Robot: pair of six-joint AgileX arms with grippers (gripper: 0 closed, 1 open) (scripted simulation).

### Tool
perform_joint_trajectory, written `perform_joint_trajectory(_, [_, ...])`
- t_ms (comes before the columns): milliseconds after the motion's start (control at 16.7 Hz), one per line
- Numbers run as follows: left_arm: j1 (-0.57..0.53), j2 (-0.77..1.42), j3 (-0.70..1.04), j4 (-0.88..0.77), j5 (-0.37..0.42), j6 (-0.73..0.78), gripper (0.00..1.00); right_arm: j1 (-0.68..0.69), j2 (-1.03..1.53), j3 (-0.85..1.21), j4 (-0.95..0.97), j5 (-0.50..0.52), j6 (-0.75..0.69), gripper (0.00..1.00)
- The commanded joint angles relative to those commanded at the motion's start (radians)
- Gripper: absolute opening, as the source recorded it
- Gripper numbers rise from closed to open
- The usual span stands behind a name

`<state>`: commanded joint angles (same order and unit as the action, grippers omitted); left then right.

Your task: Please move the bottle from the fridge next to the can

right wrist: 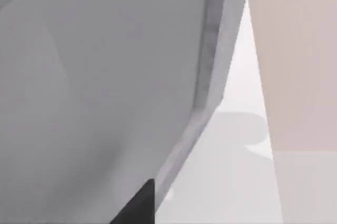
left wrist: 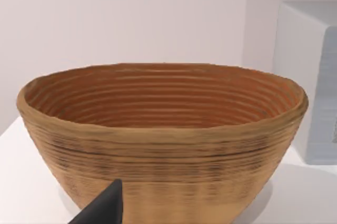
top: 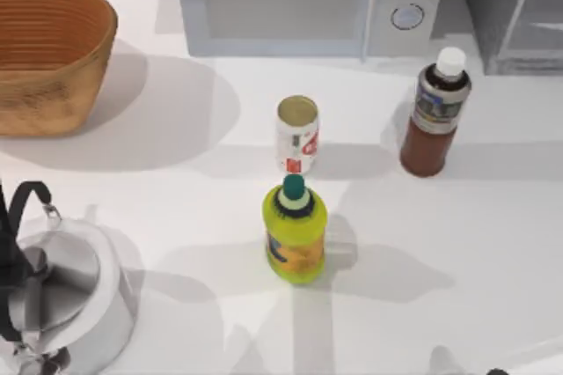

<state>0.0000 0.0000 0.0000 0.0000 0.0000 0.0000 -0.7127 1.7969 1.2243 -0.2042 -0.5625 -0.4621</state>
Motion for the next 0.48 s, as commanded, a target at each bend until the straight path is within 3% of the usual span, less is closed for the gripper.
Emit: perform_joint_trajectory(480, [0.0, 0.0, 0.0, 0.0, 0.0, 0.0, 1.0, 0.589, -0.13, -0.177, 0.208, 0.439, 0.372, 1.0])
